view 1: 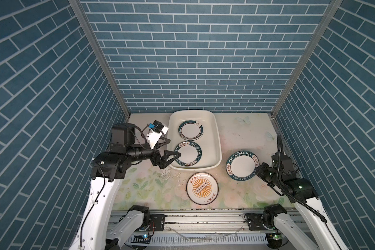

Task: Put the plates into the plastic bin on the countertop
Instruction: 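Lift the upright plate and carry it toward the bin with the right gripper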

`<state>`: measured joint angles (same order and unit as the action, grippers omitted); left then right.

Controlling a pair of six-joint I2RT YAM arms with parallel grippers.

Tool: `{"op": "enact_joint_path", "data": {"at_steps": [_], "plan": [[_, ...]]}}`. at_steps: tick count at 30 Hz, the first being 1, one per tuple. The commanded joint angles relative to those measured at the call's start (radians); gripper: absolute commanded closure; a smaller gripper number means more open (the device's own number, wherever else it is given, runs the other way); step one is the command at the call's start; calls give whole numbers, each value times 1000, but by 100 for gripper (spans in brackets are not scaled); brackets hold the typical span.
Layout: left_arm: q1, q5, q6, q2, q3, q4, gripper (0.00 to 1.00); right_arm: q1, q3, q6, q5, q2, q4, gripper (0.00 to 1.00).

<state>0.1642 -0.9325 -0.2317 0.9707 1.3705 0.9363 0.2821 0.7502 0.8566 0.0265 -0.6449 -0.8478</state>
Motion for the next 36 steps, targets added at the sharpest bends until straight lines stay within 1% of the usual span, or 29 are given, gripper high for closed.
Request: {"op": "enact_joint_path", "data": {"at_steps": [1, 10, 18, 23, 28, 30, 36], "plan": [[5, -1, -3, -3, 22, -2, 0, -3, 62, -50, -30, -13, -17, 100], [5, 0, -4, -3, 23, -1, 0, -2, 177, -93, -27, -104, 5, 100], [3, 17, 12, -25, -40, -38, 0, -2, 260, -118, 20, -201, 58, 100], [-3, 17, 11, -26, -27, -32, 0, -3, 337, -142, 53, -281, 83, 100], [-6, 16, 12, -26, -30, -34, 0, -2, 419, -168, 55, -354, 93, 100], [-7, 15, 11, -26, -30, -34, 0, -1, 436, -169, 92, -381, 106, 100], [-11, 16, 10, -24, -29, -31, 0, 4, 473, -172, 126, -448, 159, 100]]}}
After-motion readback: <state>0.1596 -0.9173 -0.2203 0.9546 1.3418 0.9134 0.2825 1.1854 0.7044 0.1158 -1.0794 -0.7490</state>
